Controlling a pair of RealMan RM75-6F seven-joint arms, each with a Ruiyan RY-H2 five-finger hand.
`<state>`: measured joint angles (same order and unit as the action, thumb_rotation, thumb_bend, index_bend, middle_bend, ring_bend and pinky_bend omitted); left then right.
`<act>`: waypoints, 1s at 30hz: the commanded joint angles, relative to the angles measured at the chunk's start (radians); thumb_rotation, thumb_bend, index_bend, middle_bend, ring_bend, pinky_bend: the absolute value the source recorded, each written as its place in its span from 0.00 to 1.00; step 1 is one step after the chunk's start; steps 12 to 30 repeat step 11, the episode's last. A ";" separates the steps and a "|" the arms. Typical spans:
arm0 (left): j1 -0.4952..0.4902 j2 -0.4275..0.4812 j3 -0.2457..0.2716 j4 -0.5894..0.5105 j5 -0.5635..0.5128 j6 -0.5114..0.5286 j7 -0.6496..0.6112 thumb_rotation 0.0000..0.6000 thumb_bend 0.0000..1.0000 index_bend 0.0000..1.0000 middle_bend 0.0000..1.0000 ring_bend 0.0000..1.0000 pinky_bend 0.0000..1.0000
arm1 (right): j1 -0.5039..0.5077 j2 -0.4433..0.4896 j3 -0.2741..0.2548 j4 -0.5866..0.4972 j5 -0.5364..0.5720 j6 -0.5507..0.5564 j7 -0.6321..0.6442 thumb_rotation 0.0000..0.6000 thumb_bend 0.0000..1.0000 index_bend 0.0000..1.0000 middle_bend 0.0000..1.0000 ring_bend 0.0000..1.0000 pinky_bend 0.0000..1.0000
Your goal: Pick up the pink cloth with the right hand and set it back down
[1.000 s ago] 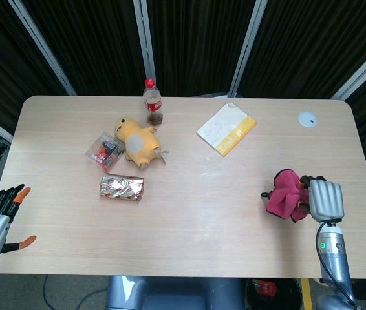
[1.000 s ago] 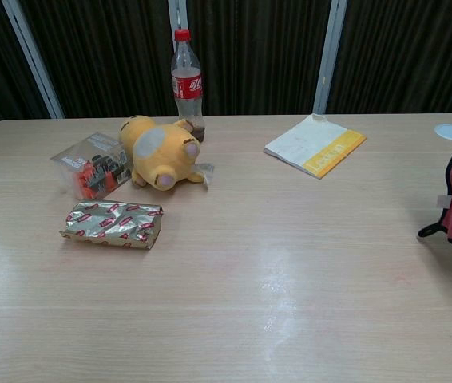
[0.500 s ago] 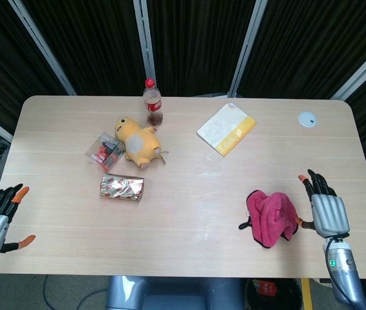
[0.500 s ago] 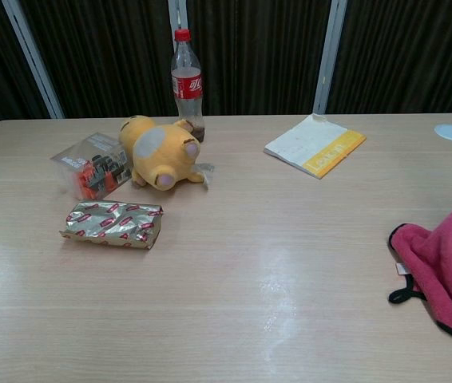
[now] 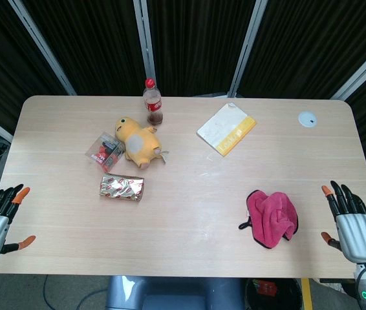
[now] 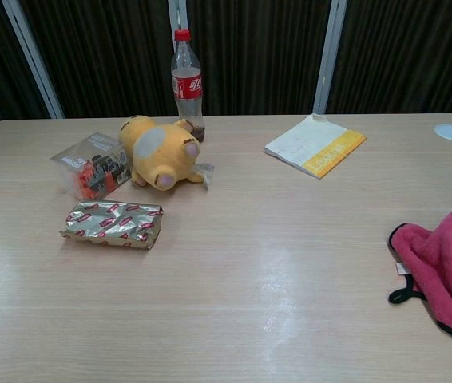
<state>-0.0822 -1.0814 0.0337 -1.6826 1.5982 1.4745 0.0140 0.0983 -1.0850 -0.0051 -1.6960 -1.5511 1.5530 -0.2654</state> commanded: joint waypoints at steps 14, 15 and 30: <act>-0.001 0.000 0.000 0.013 -0.003 -0.005 0.032 1.00 0.00 0.00 0.00 0.00 0.00 | -0.054 -0.012 -0.028 0.064 -0.057 0.041 0.090 1.00 0.00 0.00 0.00 0.00 0.11; -0.001 0.000 0.000 0.013 -0.003 -0.005 0.032 1.00 0.00 0.00 0.00 0.00 0.00 | -0.054 -0.012 -0.028 0.064 -0.057 0.041 0.090 1.00 0.00 0.00 0.00 0.00 0.11; -0.001 0.000 0.000 0.013 -0.003 -0.005 0.032 1.00 0.00 0.00 0.00 0.00 0.00 | -0.054 -0.012 -0.028 0.064 -0.057 0.041 0.090 1.00 0.00 0.00 0.00 0.00 0.11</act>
